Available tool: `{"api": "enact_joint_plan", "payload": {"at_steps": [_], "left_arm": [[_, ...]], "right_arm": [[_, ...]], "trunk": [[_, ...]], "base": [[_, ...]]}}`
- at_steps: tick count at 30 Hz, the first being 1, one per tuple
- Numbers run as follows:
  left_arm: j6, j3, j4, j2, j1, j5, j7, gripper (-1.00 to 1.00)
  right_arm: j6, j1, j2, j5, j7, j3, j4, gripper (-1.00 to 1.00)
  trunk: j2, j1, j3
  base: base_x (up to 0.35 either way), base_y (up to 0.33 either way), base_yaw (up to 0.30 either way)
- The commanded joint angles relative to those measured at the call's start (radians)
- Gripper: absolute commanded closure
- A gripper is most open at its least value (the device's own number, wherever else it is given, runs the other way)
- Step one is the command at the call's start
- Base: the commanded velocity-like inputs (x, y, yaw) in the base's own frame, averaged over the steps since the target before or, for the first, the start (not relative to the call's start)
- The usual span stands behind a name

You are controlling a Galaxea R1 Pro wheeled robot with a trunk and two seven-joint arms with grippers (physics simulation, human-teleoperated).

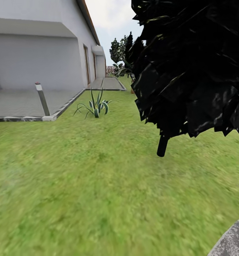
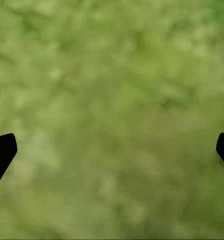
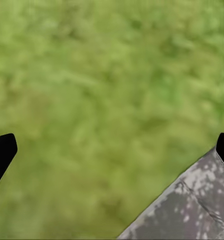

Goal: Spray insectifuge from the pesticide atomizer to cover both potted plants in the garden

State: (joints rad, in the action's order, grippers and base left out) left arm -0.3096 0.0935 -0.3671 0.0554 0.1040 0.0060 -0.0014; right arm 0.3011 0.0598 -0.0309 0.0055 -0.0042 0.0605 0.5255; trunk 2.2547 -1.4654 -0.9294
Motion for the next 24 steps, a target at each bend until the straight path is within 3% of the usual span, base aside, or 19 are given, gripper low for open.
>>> {"api": "enact_joint_plan", "payload": {"at_steps": [1,17,24], "left_arm": [[-0.004,0.002,0.001,0.0,0.0,0.0,0.0,-1.0],[-0.005,0.002,0.001,0.0,-0.003,-0.001,0.0,-1.0],[-0.005,0.002,0.001,0.0,-0.003,-0.001,0.0,-1.0]], "right_arm": [[0.003,0.001,0.0,0.001,0.0,0.001,-0.001,-1.0],[0.003,0.001,0.0,-0.001,0.0,0.002,-0.001,-1.0],[0.003,0.001,0.0,-0.001,0.0,0.002,-0.001,-1.0]], "trunk": [[0.0,0.0,-0.001],[0.0,0.0,-0.001],[0.0,0.0,-0.001]], "base": [[0.334,0.028,-0.267],[0.33,0.003,-0.268],[0.103,0.0,-0.268]]}}
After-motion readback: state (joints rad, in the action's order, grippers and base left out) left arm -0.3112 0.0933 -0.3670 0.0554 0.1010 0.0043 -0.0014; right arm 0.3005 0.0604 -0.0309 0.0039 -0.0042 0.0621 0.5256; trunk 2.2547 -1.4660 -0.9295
